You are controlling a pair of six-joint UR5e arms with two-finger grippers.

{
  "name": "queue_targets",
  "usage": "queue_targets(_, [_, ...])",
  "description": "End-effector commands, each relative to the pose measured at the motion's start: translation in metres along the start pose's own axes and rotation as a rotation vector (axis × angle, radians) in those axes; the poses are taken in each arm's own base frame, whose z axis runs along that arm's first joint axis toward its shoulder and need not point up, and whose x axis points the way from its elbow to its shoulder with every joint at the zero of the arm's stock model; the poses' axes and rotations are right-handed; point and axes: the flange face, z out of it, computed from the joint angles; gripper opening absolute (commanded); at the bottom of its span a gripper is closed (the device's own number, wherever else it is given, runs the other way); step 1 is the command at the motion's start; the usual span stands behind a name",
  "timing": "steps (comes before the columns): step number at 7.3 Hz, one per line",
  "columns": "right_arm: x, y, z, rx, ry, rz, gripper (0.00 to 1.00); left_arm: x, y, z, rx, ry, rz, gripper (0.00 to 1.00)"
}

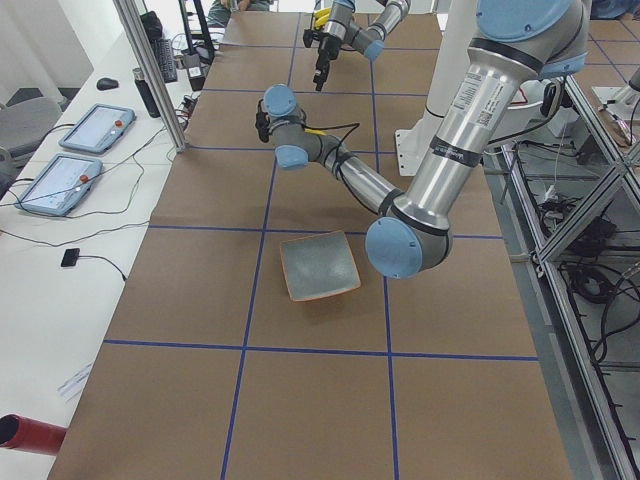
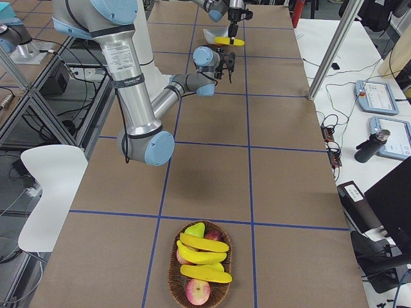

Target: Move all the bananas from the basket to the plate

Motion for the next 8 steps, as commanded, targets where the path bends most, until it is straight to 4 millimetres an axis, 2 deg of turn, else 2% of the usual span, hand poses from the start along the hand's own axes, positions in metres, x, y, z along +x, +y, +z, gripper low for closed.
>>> queue_targets(1, [0.055, -0.039, -0.032, 0.061, 0.098, 0.004, 1.00, -0.099, -0.008, -0.039, 0.067, -0.072, -0.134, 0.00])
queue_targets(2, [0.081, -0.056, -0.047, 0.098, 0.152, -0.020, 1.00, -0.138, -0.004, -0.048, 0.079, -0.104, -0.184, 0.00])
queue_targets(3, [0.123, -0.081, -0.082, 0.128, 0.228, -0.064, 1.00, -0.172, -0.001, -0.050, 0.114, -0.145, -0.198, 0.00])
queue_targets(4, [0.148, -0.107, -0.109, 0.122, 0.281, -0.128, 1.00, -0.209, 0.001, -0.050, 0.153, -0.217, -0.134, 0.00])
queue_targets(5, [0.172, -0.130, -0.119, 0.120, 0.317, -0.130, 1.00, -0.227, -0.008, -0.049, 0.174, -0.311, -0.115, 0.00])
queue_targets(6, [0.177, -0.137, -0.123, 0.126, 0.328, -0.141, 1.00, -0.238, -0.016, -0.050, 0.207, -0.411, -0.063, 0.00])
queue_targets(8, [0.178, -0.138, -0.125, 0.128, 0.331, -0.139, 1.00, -0.244, -0.021, -0.062, 0.222, -0.570, -0.019, 0.00])
